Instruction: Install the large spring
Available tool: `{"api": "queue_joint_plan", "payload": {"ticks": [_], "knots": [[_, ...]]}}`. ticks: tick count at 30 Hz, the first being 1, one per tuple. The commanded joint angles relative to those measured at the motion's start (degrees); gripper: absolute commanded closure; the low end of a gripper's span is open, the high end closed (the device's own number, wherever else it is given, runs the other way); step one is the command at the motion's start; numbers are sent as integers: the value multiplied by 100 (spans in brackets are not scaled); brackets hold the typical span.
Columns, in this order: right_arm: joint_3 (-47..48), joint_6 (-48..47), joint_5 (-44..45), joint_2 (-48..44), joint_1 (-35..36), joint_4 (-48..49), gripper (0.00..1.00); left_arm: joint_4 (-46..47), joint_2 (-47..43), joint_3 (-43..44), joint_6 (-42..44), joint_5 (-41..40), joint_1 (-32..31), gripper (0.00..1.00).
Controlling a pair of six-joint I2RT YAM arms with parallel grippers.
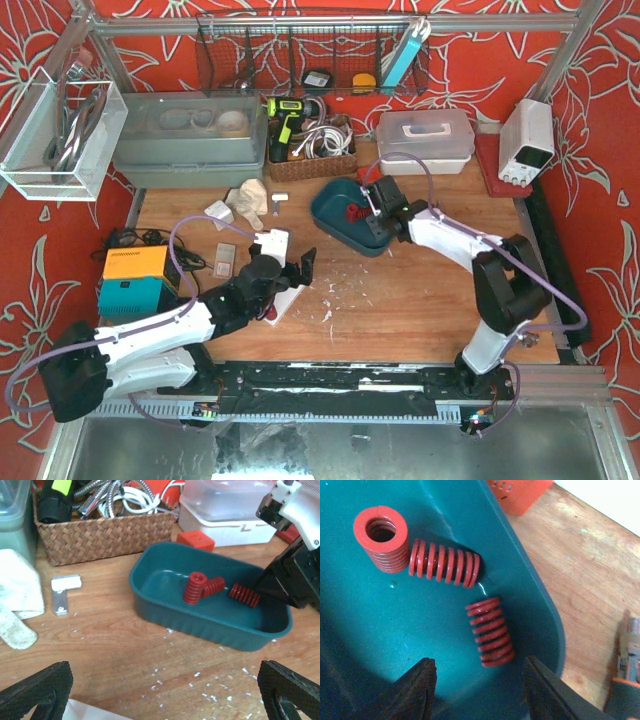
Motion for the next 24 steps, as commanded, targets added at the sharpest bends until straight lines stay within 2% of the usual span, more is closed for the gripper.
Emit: {"api": "queue_joint_plan", "payload": {"ticks": [1, 7, 17, 24], "knots": [[601, -304, -27, 554, -67, -588, 50, -53, 102, 67, -103, -527, -7, 0], [1142, -484, 227, 1213, -115, -991, 52, 132, -287, -152, -370, -20, 84, 0], [1303, -519, 374, 1690, -290, -1072, 51, 327, -856, -461, -349, -138, 85, 0], [1455, -511, 326, 1970, -337, -1171, 51, 300, -888, -453, -316, -141, 85, 0]]}}
